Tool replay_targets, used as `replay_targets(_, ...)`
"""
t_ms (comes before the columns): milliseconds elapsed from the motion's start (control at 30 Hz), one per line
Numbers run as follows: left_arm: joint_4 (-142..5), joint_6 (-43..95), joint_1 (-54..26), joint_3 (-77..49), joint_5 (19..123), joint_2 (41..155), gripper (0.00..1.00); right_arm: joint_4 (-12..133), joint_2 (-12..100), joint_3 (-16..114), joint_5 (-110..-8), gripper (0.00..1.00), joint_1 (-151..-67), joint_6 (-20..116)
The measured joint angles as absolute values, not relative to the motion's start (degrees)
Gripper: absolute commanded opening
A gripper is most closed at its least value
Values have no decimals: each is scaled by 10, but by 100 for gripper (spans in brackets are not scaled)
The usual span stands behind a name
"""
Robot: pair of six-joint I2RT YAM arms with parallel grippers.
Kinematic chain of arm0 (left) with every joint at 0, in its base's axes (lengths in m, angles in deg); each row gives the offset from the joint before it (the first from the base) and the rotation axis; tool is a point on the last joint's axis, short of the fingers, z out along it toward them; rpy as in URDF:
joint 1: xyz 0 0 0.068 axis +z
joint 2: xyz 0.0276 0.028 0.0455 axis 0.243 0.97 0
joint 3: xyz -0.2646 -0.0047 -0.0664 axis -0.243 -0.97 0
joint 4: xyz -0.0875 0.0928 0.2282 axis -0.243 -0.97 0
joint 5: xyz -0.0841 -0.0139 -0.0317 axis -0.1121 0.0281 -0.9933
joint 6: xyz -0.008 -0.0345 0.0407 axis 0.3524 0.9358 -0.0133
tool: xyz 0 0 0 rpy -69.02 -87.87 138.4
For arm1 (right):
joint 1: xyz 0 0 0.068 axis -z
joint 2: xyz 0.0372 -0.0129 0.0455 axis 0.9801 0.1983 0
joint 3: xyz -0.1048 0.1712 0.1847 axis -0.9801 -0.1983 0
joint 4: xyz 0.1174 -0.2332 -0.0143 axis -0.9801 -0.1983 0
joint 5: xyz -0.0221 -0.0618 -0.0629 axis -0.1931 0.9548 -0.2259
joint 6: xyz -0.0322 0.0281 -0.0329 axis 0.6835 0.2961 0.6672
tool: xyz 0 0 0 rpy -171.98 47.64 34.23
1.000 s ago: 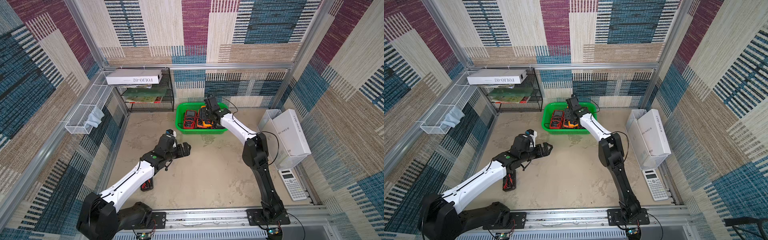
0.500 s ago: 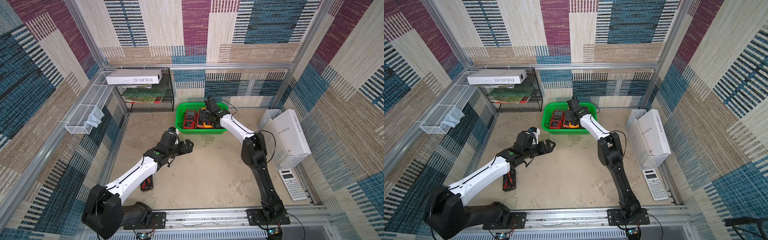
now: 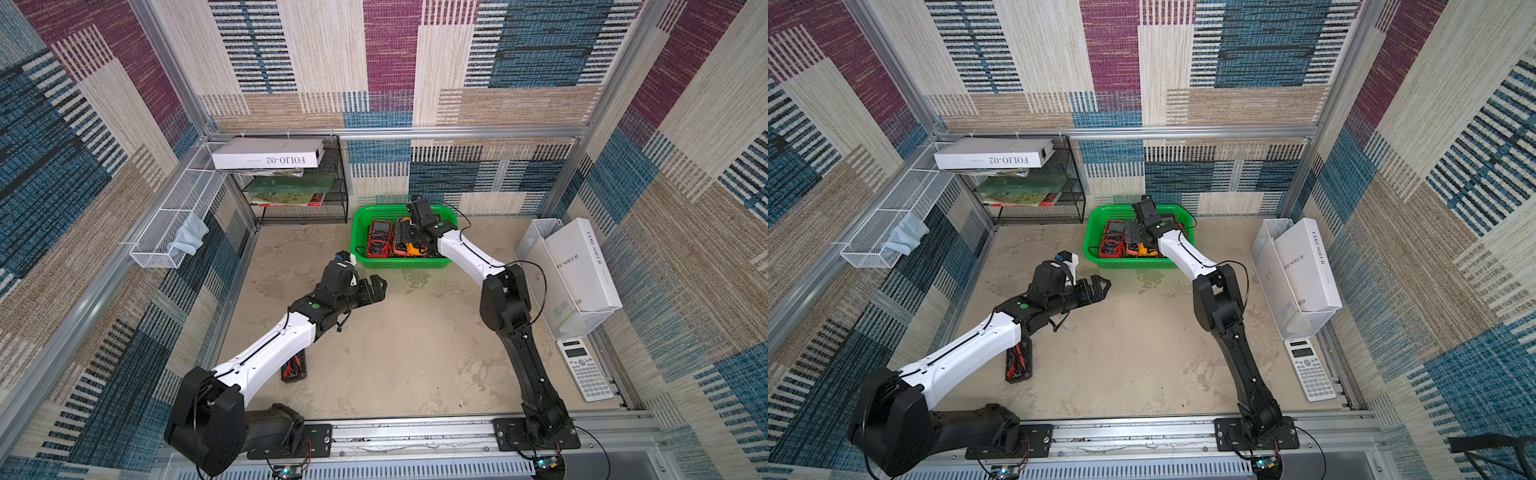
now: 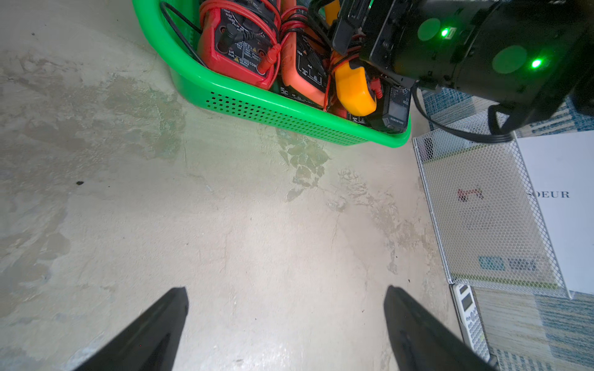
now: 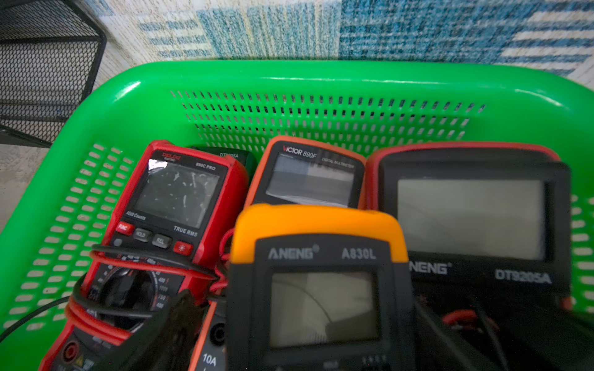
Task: Put the multimeter into the basket
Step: Place the multimeter in the basket.
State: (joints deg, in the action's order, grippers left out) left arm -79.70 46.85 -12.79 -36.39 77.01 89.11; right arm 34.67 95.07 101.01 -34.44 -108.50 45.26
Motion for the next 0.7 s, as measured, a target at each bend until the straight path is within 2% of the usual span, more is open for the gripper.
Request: replay_targets(700, -797, 468, -128, -364, 776, 862, 100, 324, 928, 1030, -338, 100, -1092, 454)
